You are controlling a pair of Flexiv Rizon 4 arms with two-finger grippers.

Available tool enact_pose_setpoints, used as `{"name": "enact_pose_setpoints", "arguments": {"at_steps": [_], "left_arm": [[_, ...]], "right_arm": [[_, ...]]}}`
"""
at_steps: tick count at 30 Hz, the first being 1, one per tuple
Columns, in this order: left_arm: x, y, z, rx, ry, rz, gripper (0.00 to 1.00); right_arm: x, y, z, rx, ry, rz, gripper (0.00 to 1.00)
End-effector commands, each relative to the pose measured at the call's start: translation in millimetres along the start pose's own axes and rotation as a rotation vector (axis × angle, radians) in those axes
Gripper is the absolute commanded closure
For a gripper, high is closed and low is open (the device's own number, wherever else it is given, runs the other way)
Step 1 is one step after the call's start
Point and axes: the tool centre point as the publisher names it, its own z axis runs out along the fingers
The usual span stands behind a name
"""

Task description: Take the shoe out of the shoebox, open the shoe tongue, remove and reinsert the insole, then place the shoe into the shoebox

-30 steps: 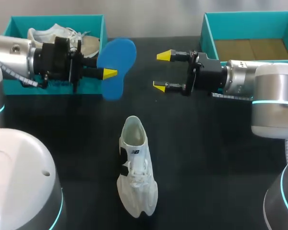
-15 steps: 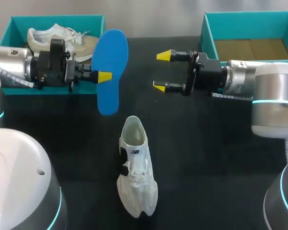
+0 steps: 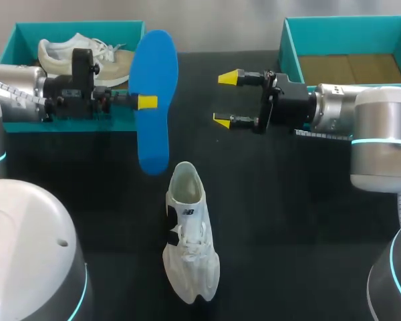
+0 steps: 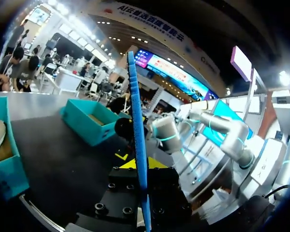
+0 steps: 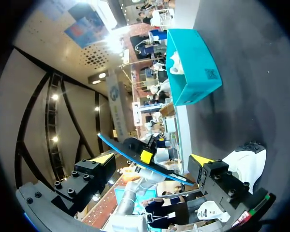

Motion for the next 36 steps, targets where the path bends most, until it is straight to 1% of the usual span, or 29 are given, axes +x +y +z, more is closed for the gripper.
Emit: {"name": "enact_pose_setpoints", "arguments": {"at_steps": [1,4,5,8,12,14,18,26,31,36], "left_arm": [[0.1,-2,1,-0.009,-0.013,-0.293,1.0],[0.1,-2,1,-0.009,-0.013,-0.293,1.0],[-3.2,2,3,0.006,-0.021,-0.34,1.0],[-15.1,4,6,0.044,-0.023,-0.54,1.0],[-24.8,4,8,0.039,-0.014,-0.653,1.0],[-27.4,5,10,0.023,-0.005,-0.68,1.0],[-33.8,10,16,0.022,-0.018,-0.706,1.0],[-45.3,32,28,0.023,-0.031,-0.761,1.0],[-54.0,41,32,0.04,0.038,-0.79,1.0],[-62.6,48,40,0.042,0.025,-0.822,1.0]], "right_arm": [[-0.7,-0.4,1,0.0,-0.001,0.0,0.0],[-0.7,-0.4,1,0.0,-0.001,0.0,0.0],[-0.7,-0.4,1,0.0,-0.001,0.0,0.0],[-0.7,-0.4,1,0.0,-0.001,0.0,0.0],[-0.7,-0.4,1,0.0,-0.001,0.0,0.0],[-0.7,-0.4,1,0.0,-0.001,0.0,0.0],[-0.7,-0.4,1,0.0,-0.001,0.0,0.0],[-0.7,-0.4,1,0.0,-0.001,0.0,0.0],[-0.7,-0.4,1,0.0,-0.001,0.0,0.0],[-0.7,-0.4,1,0.0,-0.001,0.0,0.0]]}}
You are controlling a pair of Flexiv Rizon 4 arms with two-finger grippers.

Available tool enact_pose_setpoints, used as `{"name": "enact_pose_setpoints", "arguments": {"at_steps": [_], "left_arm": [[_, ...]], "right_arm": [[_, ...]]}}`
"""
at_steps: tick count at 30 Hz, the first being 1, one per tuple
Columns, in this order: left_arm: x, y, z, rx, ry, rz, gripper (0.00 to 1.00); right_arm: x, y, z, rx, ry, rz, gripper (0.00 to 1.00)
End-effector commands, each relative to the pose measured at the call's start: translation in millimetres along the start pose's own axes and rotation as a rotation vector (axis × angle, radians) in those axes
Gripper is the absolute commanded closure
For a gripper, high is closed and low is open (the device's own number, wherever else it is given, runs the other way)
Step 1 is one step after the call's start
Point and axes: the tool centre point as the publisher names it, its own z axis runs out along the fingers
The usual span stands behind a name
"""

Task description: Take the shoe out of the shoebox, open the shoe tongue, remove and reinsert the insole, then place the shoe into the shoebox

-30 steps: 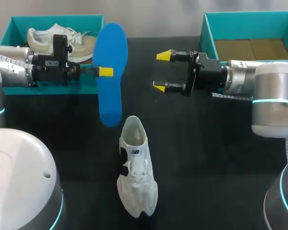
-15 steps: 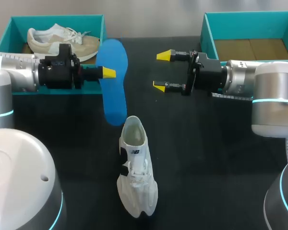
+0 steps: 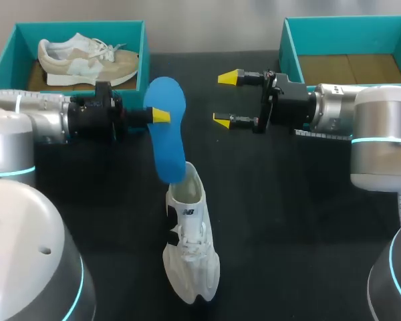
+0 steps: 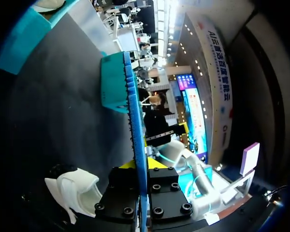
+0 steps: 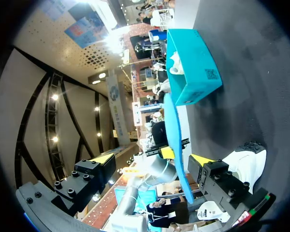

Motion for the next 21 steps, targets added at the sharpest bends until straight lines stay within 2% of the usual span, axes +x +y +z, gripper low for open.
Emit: {"name": "enact_pose_setpoints", "arguments": {"at_steps": [1,3,12,21], "left_arm": [[-10.9,-4,11,-0.006,0.008,-0.02,1.0],[-11.4,-6,12,-0.006,0.022,-0.05,1.0],[-16.5,-10,14,0.01,0.04,-0.123,1.0],[-17.2,-9,14,0.009,0.038,-0.127,1.0]], "right_arm": [[-0.5,-0.6,0,-0.001,-0.001,0.0,0.0],[0.3,-0.2,-1,0.01,-0.017,-0.012,0.0],[14.4,-7.6,-7,0.003,-0.231,-0.074,0.0],[46.8,-13.1,4,-0.007,-0.588,0.014,0.0]]}}
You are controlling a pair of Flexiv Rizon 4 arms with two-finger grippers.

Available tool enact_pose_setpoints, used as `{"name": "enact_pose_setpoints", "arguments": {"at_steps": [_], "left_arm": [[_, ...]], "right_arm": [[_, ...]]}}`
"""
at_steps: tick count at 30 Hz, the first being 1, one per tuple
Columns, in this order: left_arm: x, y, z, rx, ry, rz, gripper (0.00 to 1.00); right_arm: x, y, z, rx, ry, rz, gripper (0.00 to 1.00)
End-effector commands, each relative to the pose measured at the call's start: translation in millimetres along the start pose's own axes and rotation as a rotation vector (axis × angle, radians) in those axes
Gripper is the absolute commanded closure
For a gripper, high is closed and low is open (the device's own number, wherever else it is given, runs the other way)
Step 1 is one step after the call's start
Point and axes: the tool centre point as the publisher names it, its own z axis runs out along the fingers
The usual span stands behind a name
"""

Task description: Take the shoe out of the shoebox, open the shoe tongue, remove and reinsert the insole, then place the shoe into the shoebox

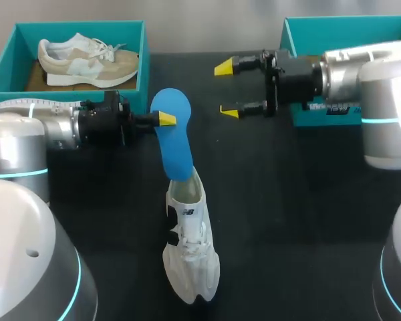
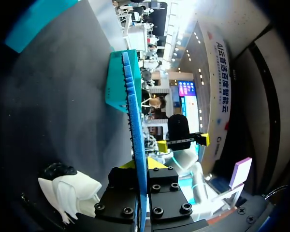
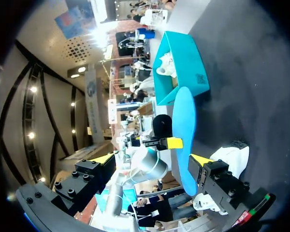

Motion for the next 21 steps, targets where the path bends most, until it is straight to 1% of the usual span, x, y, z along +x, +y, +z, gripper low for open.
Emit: {"name": "enact_pose_setpoints", "arguments": {"at_steps": [1,6,10,16,21], "left_arm": [[0.0,0,0,0.002,0.0,0.0,1.0],[0.0,0,0,0.002,0.0,0.0,1.0],[0.0,0,0,0.002,0.0,0.0,1.0],[0.0,0,0,0.002,0.0,0.0,1.0],[0.0,0,0,0.002,0.0,0.0,1.0]], "right_arm": [[22.6,-6.9,-1,-0.001,-0.346,0.056,0.0],[30.0,-5.6,6,0.018,-0.552,0.13,0.0],[33.1,-6.7,14,0.011,-0.69,0.171,0.0],[35.4,-10.0,28,0.004,-0.858,0.23,0.0],[35.5,-9.2,39,0.047,-0.968,0.268,0.0]]}}
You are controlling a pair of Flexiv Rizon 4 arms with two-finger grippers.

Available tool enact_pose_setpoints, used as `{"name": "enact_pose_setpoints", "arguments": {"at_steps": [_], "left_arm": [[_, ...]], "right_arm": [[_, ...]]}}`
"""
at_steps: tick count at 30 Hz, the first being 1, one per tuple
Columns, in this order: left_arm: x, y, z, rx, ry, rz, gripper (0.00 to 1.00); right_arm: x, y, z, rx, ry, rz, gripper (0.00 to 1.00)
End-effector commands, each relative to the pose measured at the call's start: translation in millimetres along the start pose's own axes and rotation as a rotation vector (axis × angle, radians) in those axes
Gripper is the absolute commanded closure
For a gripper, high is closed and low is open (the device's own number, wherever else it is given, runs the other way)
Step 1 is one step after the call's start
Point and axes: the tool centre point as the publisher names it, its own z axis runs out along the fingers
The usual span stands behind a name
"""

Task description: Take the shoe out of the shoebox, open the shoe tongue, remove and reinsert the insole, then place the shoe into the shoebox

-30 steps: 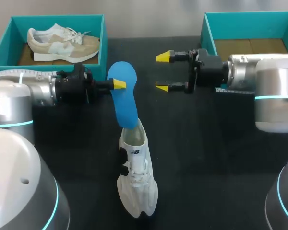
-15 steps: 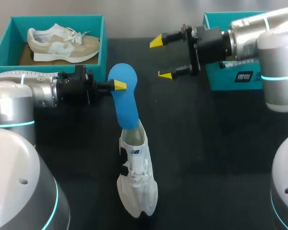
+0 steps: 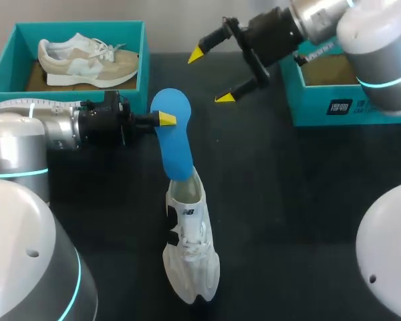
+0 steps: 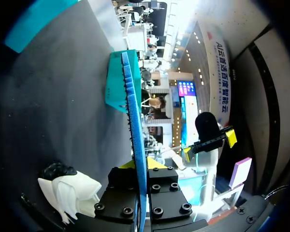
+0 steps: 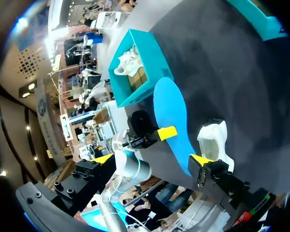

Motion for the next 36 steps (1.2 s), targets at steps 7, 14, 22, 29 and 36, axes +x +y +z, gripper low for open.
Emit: {"name": "enact_pose_setpoints", "arguments": {"at_steps": [7,14,22,29,36], "left_arm": [[0.0,1,0,0.002,-0.001,0.0,1.0],[0.0,1,0,0.002,-0.001,0.0,1.0],[0.0,1,0,0.002,-0.001,0.0,1.0],[0.0,1,0,0.002,-0.001,0.0,1.0],[0.0,1,0,0.002,-0.001,0.0,1.0]], "right_arm": [[25.8,-0.7,19,-0.023,-0.682,0.062,0.0],[33.0,0.5,34,-0.094,-0.794,0.073,0.0],[26.4,-5.0,47,-0.216,-0.811,0.026,0.0],[17.1,-5.9,62,-0.25,-0.804,-0.018,0.0],[9.8,-17.6,62,-0.284,-0.694,-0.142,0.0]]}}
